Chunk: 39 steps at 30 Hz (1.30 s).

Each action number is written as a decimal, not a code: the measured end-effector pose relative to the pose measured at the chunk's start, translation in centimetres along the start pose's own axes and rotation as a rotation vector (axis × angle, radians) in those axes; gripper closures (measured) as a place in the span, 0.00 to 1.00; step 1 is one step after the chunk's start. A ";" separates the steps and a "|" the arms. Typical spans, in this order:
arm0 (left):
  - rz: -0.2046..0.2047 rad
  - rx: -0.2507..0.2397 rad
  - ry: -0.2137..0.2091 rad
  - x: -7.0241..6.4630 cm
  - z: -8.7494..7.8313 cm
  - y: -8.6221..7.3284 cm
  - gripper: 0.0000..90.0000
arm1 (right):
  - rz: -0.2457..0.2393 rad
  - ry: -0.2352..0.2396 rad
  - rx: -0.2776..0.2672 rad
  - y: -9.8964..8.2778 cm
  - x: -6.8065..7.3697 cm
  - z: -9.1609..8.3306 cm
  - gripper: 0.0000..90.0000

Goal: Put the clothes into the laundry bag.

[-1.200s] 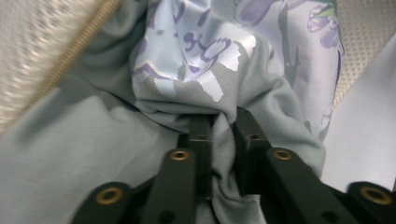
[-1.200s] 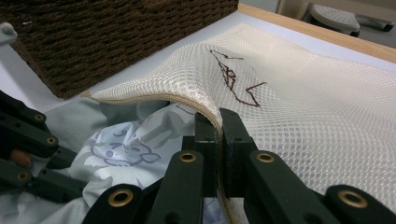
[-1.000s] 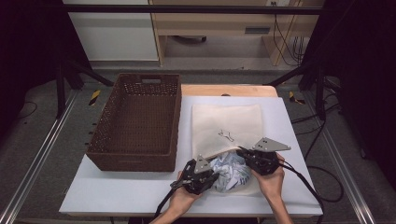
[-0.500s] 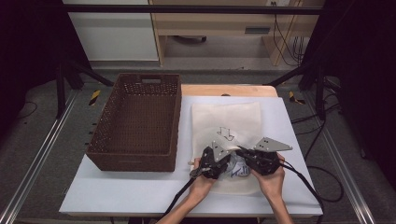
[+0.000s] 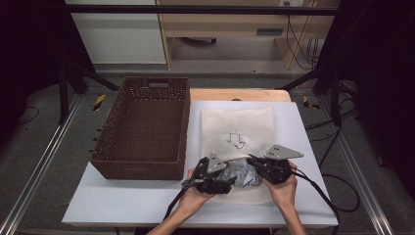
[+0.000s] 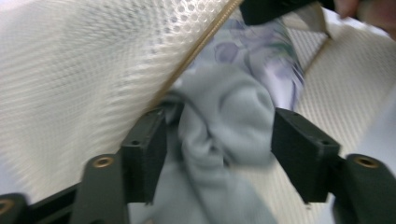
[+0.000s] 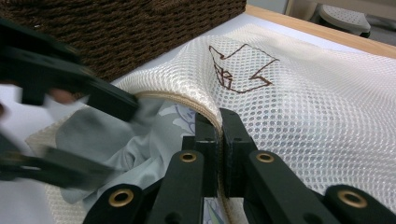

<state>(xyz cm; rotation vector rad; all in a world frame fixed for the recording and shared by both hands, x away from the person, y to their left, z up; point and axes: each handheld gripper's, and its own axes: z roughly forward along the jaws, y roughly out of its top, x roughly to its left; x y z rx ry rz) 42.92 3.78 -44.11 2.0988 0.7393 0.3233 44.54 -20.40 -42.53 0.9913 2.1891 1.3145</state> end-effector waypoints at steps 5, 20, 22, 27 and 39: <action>0.010 0.042 0.028 1.1 -1.0 -2.3 0.34 | 0.006 0.001 0.003 0.0 0.0 0.1 0.97; 0.010 0.094 0.079 0.2 0.3 -3.8 0.40 | -0.015 0.009 0.006 -0.3 0.3 0.4 0.97; 0.005 0.088 0.079 0.1 0.0 -3.7 0.41 | -0.015 0.009 0.006 -0.3 0.3 0.4 0.97; 0.005 0.076 0.070 -0.3 -0.9 -3.5 0.42 | -0.001 0.004 0.007 -0.3 0.3 0.4 0.97; -0.010 0.142 0.059 -0.7 1.0 -3.9 0.41 | 0.001 -0.001 0.015 -0.3 0.3 0.6 0.96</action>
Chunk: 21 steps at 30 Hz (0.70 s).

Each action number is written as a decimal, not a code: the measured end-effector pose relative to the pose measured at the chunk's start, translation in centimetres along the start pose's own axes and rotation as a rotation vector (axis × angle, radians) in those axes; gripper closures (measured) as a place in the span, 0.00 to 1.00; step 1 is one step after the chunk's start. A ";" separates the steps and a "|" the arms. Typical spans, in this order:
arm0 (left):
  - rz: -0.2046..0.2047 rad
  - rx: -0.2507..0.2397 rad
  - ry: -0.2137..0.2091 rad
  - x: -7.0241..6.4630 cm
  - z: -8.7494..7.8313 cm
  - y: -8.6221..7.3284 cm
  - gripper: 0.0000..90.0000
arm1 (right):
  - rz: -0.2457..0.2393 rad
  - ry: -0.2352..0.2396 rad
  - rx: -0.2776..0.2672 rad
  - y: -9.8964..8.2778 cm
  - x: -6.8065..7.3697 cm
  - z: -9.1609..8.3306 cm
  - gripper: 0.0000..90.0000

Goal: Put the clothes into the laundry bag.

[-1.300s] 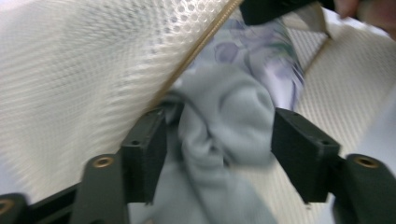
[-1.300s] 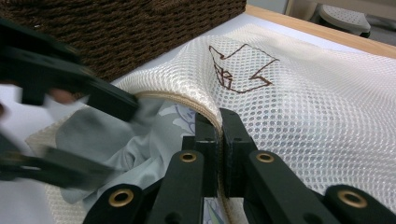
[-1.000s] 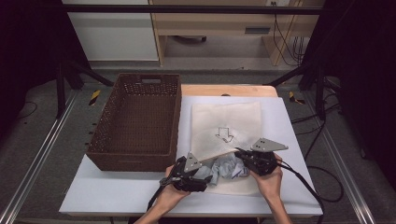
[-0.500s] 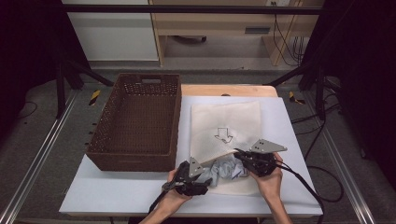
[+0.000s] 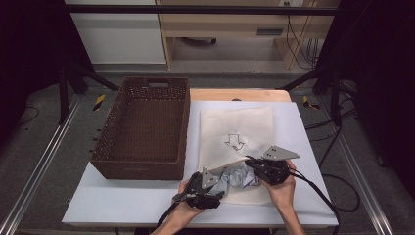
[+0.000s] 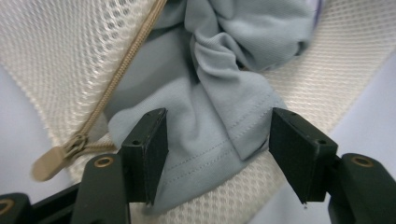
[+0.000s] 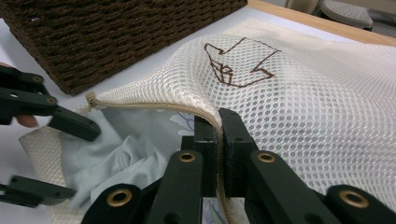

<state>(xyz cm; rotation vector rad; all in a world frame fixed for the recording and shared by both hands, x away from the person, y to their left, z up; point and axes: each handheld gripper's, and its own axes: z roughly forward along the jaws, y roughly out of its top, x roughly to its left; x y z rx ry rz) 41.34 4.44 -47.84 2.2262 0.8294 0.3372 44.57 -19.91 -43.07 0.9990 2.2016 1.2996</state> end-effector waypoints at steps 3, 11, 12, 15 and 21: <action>-0.005 0.000 0.030 -0.4 0.4 0.4 0.47 | 0.002 0.001 0.001 0.0 0.0 0.0 0.96; 0.001 -0.003 0.048 -0.4 0.7 1.1 0.86 | 0.009 0.007 0.001 0.1 -0.1 0.0 0.96; -0.005 -0.015 0.047 -0.2 0.6 1.3 0.87 | 0.010 0.008 0.001 0.1 -0.1 0.0 0.96; 0.010 -0.047 0.056 -0.2 0.7 2.2 0.88 | 0.015 0.012 -0.001 0.1 -0.1 0.0 0.96; 0.012 -0.079 0.110 -0.5 2.7 4.4 0.88 | 0.022 0.013 -0.007 0.2 -0.2 -0.1 0.97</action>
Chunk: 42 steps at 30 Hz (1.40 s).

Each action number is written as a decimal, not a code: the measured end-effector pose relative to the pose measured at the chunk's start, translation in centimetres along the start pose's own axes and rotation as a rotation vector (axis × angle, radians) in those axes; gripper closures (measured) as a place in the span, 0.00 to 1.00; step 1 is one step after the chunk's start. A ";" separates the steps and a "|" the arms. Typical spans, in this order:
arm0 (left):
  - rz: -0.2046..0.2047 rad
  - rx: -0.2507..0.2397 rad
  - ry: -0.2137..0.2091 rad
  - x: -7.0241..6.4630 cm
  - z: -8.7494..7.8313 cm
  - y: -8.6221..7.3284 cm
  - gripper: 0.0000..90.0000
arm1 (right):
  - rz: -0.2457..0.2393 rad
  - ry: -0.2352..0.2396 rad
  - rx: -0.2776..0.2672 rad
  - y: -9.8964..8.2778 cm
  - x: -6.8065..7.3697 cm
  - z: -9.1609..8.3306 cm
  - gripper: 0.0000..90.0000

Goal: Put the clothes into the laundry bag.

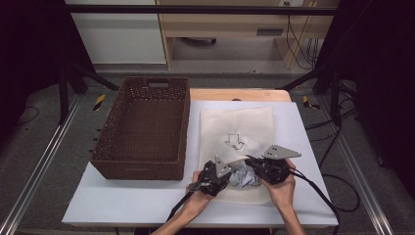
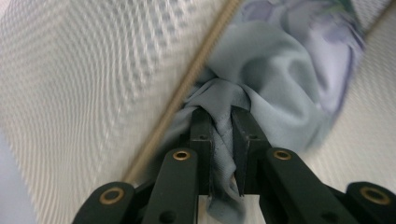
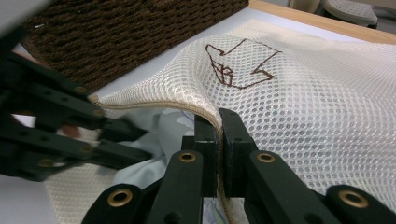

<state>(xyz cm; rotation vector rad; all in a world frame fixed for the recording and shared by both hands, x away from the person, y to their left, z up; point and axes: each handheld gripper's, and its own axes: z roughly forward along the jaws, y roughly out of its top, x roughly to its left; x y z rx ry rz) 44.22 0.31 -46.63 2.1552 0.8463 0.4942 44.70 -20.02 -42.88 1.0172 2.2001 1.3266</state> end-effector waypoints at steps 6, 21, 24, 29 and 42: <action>0.003 -0.002 0.098 -0.2 1.9 0.5 0.86 | 0.000 0.008 -0.004 0.0 0.0 -0.1 0.97; -0.050 0.007 0.028 1.0 1.5 0.0 0.59 | -0.003 0.006 0.012 -0.1 0.0 0.2 0.97; -0.048 -0.016 -0.028 1.1 -0.6 0.1 0.51 | 0.003 -0.001 0.007 -0.1 0.0 0.0 0.97; -0.026 -0.054 -0.115 0.4 -3.1 0.1 0.45 | 0.000 -0.002 0.007 0.0 -0.1 0.1 0.97; -0.078 0.010 -0.042 -1.7 3.2 1.2 0.61 | 0.010 0.008 0.000 0.1 0.0 0.0 0.97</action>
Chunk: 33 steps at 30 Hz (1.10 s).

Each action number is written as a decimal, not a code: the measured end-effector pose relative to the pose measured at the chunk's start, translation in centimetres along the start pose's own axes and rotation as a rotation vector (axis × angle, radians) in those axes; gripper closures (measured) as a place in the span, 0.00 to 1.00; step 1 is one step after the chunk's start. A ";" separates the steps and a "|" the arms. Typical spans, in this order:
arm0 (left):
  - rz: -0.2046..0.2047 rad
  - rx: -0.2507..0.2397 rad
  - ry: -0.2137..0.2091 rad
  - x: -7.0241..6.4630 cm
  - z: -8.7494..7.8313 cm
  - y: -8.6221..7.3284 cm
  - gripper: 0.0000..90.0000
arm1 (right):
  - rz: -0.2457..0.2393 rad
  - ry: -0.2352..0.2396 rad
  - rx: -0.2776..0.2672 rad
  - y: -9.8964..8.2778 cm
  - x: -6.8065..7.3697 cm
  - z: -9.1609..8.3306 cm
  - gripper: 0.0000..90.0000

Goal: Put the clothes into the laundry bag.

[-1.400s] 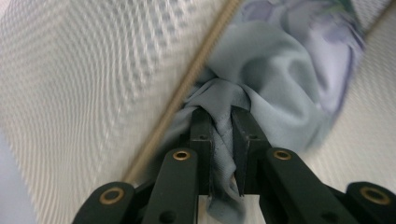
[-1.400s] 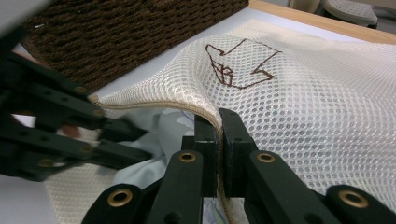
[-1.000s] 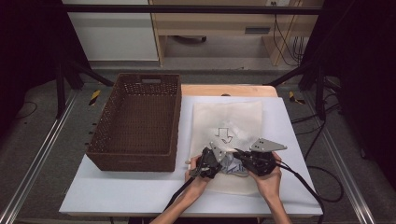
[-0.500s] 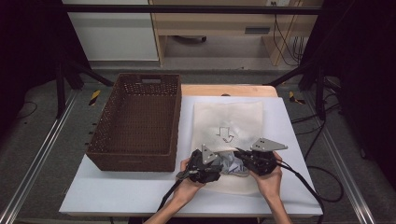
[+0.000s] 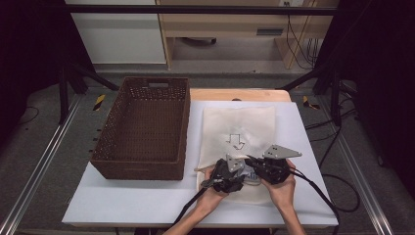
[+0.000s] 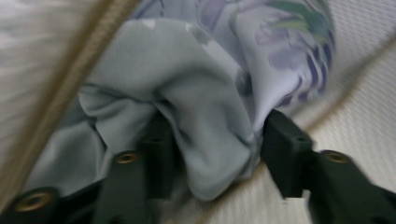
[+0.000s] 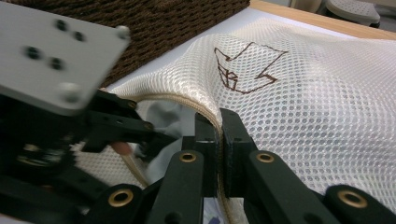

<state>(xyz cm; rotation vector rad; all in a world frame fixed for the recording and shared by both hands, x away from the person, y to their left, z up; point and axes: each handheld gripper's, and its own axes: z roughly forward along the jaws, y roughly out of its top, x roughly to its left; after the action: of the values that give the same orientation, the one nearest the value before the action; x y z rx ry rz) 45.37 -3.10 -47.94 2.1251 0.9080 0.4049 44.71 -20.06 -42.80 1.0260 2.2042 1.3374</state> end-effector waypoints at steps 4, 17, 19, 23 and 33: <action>-0.018 -0.032 0.053 0.1 0.6 0.4 0.75 | 0.001 0.005 -0.002 0.0 0.0 -0.1 0.97; -0.002 -0.029 0.038 1.4 1.3 0.9 0.56 | 0.000 0.016 -0.006 0.0 0.0 -0.2 0.97; 0.029 -0.019 -0.009 1.3 -0.1 0.5 0.48 | -0.005 0.006 -0.002 0.0 0.0 -0.1 0.97; 0.049 -0.018 -0.055 1.7 -2.5 -0.3 0.45 | -0.006 0.001 -0.003 0.0 0.0 0.0 0.97; 0.037 0.029 -0.018 4.0 -3.6 -2.3 0.69 | -0.009 -0.004 -0.001 -0.1 0.0 0.0 0.97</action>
<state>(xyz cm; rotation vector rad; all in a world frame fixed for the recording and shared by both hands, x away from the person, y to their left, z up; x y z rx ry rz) 45.09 2.75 -47.37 2.1711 0.8700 0.3928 44.64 -20.05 -42.85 1.0158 2.2024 1.3321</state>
